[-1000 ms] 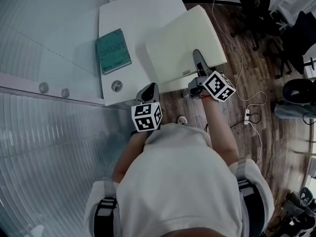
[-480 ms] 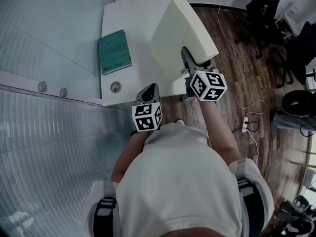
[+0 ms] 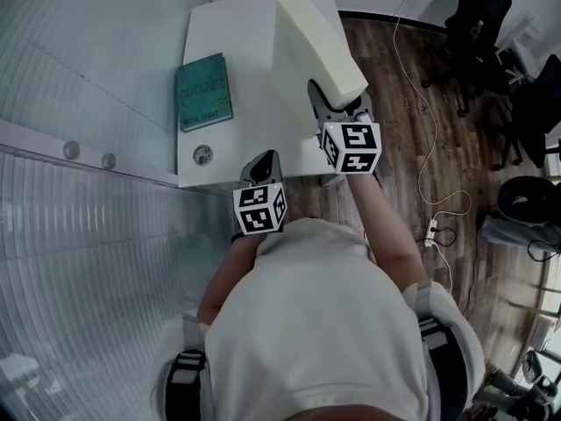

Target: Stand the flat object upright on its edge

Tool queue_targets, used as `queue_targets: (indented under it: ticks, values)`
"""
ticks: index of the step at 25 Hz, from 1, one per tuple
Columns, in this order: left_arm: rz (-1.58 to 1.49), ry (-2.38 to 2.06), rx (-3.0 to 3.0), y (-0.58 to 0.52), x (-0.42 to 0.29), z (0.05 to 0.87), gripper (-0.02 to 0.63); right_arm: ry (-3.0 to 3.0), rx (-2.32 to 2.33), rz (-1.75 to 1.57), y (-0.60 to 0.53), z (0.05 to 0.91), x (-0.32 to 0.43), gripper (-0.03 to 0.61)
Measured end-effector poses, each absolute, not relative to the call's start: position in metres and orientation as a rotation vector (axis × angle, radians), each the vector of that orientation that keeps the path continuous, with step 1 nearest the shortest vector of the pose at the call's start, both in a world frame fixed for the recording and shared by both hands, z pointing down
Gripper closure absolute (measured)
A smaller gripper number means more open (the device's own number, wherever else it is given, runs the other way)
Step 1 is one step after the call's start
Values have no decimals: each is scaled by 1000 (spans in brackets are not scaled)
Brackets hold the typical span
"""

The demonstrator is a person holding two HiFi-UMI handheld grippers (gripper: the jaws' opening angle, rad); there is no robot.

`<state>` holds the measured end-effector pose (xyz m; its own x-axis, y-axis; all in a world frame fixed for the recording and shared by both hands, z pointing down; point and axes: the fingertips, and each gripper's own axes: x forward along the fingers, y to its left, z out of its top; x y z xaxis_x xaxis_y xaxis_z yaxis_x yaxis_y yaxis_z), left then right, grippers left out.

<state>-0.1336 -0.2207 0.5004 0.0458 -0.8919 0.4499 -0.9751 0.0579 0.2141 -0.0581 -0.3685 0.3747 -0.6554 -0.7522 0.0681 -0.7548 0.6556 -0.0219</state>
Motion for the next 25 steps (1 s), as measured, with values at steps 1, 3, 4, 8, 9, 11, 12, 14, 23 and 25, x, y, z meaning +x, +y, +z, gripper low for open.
queue_targets:
  ticks: [1,3,4,8,9,11,12,14,23,25]
  values:
    - [232,-1878,1853,-221,-133,501,594,-2806,1274,56,-371,375,-59,316]
    - [228,-1889,1841,-222,-132,502,594,-2798,1262,17,-375,377,-63,317]
    - [227,-1895,1836,-223,-132,502,594,-2795,1256,-3,-377,377,-65,317]
    - [221,-1916,1812,-222,-135,503,594,-2780,1224,-52,-384,382,-76,316]
    - [220,-1921,1804,-222,-136,504,594,-2778,1215,-55,-386,384,-78,316]
    - [219,-1931,1790,-221,-137,505,594,-2777,1201,-58,-388,387,-82,316]
    - [218,-1935,1784,-221,-136,505,594,-2777,1197,-58,-390,389,-83,316]
    - [214,-1942,1776,-221,-135,506,594,-2776,1196,-57,-392,391,-84,316]
    - [199,-1966,1759,-223,-135,503,594,-2775,1132,-42,-399,394,-94,311]
    - [196,-1972,1756,-223,-136,503,594,-2780,1134,-44,-399,394,-94,311]
